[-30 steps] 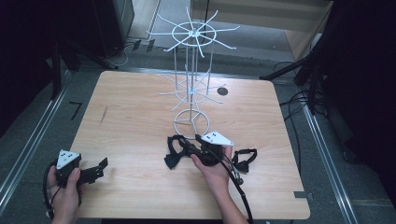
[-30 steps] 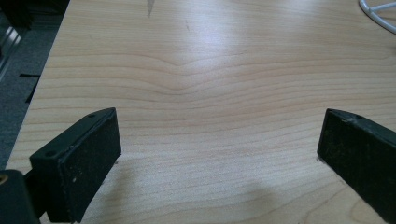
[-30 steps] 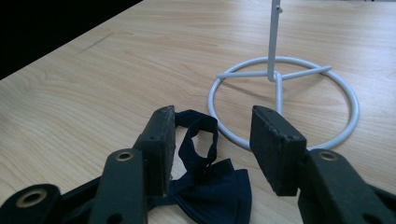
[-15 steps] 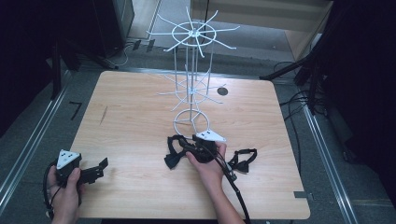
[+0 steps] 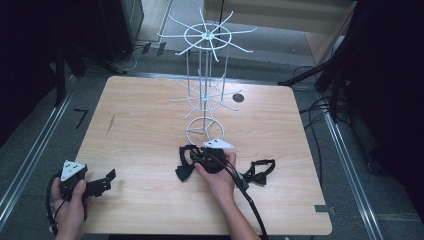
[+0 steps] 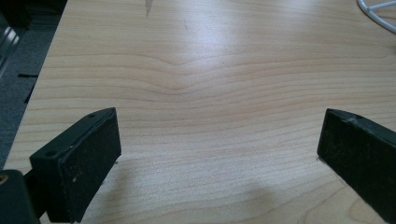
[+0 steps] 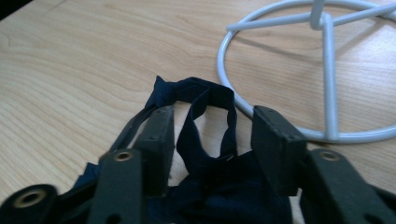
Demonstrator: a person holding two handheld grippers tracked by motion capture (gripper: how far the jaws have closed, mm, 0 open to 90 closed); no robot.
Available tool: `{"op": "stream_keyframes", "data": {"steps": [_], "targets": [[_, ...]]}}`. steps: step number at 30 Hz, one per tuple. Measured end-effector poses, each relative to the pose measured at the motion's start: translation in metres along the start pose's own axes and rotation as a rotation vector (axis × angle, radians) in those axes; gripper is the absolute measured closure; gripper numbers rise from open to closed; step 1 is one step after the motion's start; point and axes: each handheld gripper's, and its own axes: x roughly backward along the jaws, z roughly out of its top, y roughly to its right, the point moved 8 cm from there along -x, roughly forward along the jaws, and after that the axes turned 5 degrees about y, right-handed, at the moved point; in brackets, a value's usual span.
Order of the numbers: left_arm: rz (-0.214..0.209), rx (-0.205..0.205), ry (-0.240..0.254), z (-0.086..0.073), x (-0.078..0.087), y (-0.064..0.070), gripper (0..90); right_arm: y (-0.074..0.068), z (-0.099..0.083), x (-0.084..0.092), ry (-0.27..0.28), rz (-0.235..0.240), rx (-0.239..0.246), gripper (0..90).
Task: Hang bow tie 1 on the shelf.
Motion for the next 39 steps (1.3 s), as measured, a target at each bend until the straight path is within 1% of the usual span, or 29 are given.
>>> {"op": "stream_keyframes", "data": {"steps": [3,4,6,8,10,12,14,20,23,27,33,39], "targets": [[0.001,-0.001,0.001,0.0,0.0,0.0,0.0,0.001,-0.004,-0.001,-0.027,-0.011,0.002,60.6],[0.001,-0.001,0.001,0.0,0.0,0.0,0.0,0.001,-0.004,-0.001,-0.03,-0.012,-0.001,62.6],[0.002,-0.001,0.0,0.0,0.0,0.0,0.0,0.002,-0.005,-0.001,-0.035,-0.017,0.009,68.5],[0.002,0.001,0.001,0.0,0.0,0.0,0.0,0.002,-0.005,0.0,-0.042,-0.017,0.023,75.0],[0.003,-0.001,0.001,0.0,0.0,0.0,0.0,0.001,-0.006,0.001,-0.05,-0.004,0.025,79.4],[0.004,0.001,0.003,0.0,0.0,0.0,0.0,0.001,-0.007,0.003,-0.052,-0.003,0.034,83.9],[0.006,0.001,0.004,0.0,0.0,0.0,0.0,0.0,-0.005,0.006,-0.029,0.002,0.044,86.2],[0.005,0.004,0.003,0.0,0.0,0.0,0.0,-0.002,0.003,0.02,0.032,0.003,0.066,88.2],[0.007,0.003,0.004,0.0,0.0,0.0,0.0,-0.004,0.012,0.03,0.08,0.004,0.079,89.0],[0.007,0.004,0.001,0.0,0.0,0.0,0.0,-0.005,0.021,0.043,0.128,0.006,0.09,89.2],[0.01,0.003,0.006,0.0,0.0,-0.001,0.0,-0.005,0.032,0.06,0.187,0.003,0.09,89.4],[0.012,0.007,0.009,0.0,0.0,-0.001,0.0,-0.002,0.044,0.077,0.235,-0.003,0.086,89.6]]}}
